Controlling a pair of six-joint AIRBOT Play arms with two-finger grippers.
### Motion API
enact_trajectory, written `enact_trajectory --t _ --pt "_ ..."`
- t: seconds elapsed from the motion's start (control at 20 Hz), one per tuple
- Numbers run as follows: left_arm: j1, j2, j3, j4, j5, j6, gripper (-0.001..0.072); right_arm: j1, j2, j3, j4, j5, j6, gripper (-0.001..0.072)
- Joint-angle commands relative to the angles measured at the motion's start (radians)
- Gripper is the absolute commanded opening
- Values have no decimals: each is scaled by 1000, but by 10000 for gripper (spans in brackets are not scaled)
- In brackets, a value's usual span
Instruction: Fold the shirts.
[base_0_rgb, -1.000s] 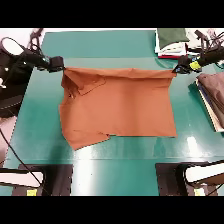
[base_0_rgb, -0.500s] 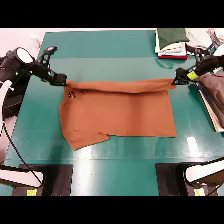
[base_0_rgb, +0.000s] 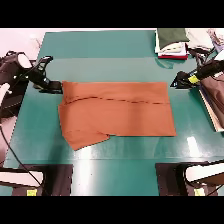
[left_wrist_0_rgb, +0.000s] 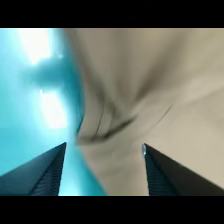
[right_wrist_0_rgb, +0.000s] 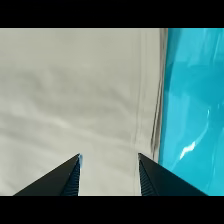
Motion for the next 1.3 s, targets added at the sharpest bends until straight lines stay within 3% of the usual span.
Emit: enact_trajectory --t 0.0,0.25,0.4,0.65,0.8,1.2,1.25 --pt "36 150 -159 16 -36 -80 552 -7 92 -60 -4 58 -30 409" --pt "36 485 -585 -11 -22 -164 552 35 291 -291 -4 -63 -30 409" --pt "36 608 -768 -117 19 -187 552 78 357 -378 -2 -138 -30 409" --pt "-55 619 -912 -216 80 -190 552 129 374 -400 2 -144 -29 409" --pt "-148 619 -960 -236 145 -249 552 133 374 -400 47 -144 -29 409" --pt "-162 619 -968 -421 219 -229 550 133 374 -400 46 -108 -29 409" --pt "-162 619 -968 -422 219 -228 466 133 374 -400 41 -93 -30 408"
